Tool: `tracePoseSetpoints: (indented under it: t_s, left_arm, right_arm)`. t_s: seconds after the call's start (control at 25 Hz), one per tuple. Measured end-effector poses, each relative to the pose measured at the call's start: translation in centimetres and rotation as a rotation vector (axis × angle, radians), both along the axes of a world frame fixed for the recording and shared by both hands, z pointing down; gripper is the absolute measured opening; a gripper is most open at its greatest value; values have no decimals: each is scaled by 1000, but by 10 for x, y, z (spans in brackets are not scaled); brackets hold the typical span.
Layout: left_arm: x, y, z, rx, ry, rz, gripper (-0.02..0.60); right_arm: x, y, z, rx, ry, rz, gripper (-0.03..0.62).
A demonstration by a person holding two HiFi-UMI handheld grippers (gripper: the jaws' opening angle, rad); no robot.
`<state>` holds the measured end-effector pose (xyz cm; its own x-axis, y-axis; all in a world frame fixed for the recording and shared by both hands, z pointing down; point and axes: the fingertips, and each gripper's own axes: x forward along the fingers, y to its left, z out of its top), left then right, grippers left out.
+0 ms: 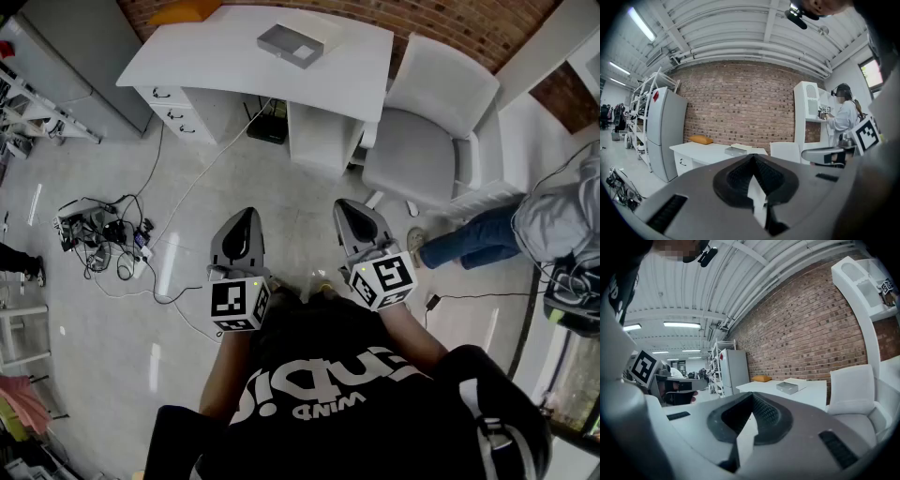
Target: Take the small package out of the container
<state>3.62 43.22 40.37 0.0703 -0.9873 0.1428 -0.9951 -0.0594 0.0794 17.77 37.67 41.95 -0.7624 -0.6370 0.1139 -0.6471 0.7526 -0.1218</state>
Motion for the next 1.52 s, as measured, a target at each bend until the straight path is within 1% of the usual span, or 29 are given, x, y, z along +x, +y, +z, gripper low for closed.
tracePoseSetpoints:
  t_s: [0.12, 0.4, 0.68, 0.84, 1.04, 1.12, 1.52]
  left_arm:
    - [-2, 0, 1, -7, -12, 1, 5]
    - [-11, 2, 4, -15, -15, -2, 5]
    - [-41, 2, 7, -34, -10, -2, 5]
    - [-56, 1, 14, -49, -11, 21, 5]
    - [-72, -3, 16, -20, -15, 57, 5]
    - [-78, -5, 19, -20, -11, 67, 5]
    - [-95, -26, 23, -26, -13, 95, 5]
  right_arm:
    - [-2, 0, 0, 3, 5, -1, -2]
    - [-10, 5, 3, -9, -2, -3, -2]
    - [-21, 5, 3, -14, 6, 41, -2]
    - [-33, 6, 6, -12, 7, 73, -2]
    - [-49, 8, 11, 1, 6, 110, -2]
    - [-55, 8, 13, -1, 1, 122, -2]
    - [-72, -6, 21, -15, 1, 160, -2]
